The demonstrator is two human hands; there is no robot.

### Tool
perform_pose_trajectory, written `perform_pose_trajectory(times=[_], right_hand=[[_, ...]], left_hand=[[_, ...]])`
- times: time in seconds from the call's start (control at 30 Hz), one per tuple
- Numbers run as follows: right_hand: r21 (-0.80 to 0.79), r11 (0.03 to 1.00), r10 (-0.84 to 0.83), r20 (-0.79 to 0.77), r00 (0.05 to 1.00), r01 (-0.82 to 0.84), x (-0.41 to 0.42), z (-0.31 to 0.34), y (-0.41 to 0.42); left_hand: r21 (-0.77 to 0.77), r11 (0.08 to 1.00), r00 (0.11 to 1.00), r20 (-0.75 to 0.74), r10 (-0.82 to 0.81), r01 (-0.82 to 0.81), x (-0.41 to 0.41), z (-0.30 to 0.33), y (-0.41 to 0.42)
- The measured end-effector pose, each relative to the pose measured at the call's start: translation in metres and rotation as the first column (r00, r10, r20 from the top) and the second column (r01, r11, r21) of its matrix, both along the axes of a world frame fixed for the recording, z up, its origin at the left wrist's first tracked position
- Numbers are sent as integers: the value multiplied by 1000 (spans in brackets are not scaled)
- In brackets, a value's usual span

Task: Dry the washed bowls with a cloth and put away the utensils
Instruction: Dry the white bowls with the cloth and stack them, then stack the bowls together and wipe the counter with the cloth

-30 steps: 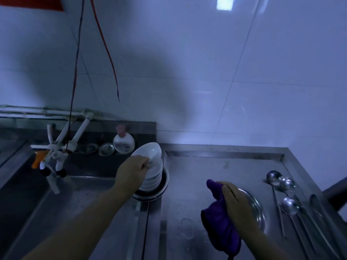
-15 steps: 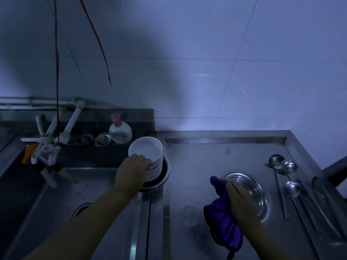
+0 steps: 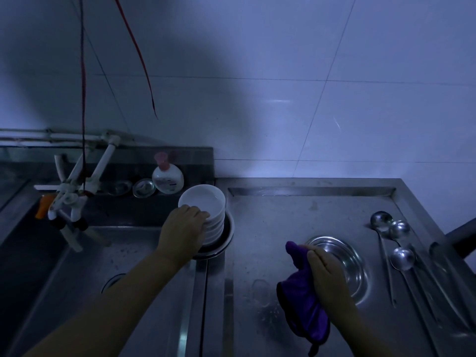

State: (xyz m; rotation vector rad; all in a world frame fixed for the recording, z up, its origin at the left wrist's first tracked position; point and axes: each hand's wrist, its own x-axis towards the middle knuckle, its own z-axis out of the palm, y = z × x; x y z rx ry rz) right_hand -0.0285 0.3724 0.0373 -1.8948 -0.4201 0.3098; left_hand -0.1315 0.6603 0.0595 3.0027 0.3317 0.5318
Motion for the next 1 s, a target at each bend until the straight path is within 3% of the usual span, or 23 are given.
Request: perform_pose_trajectory(times=[0.33, 0.53, 0.6, 0.7, 0.8, 0.87, 1.0], right_hand=[[27, 1000, 6, -30, 1000, -5, 0, 0, -7], [0, 1000, 24, -45, 999, -24, 2, 4, -12], [10, 1000, 26, -73, 997, -25, 1, 10, -11], [67, 997, 57, -110, 992, -50, -1, 21, -8], [226, 973, 84, -170, 982, -44, -4, 32, -7], [324, 945, 118, -211, 970, -45, -3, 37, -12], [413, 911, 198, -443, 874, 4, 14, 47, -32]], left_hand=[[50, 996, 996, 39, 77, -79, -6, 4, -12], [-52, 998, 991, 130, 30, -23, -9, 14, -59], [-159, 986, 996, 83, -26, 39, -9, 12, -88], [-454, 889, 990, -97, -106, 51, -3, 2, -138], [-785, 620, 982, -122, -147, -4, 10, 1, -180], [-878, 478, 992, -89, -94, -33, 20, 4, -193], [-867, 488, 989, -139, -44, -100, 31, 10, -197]])
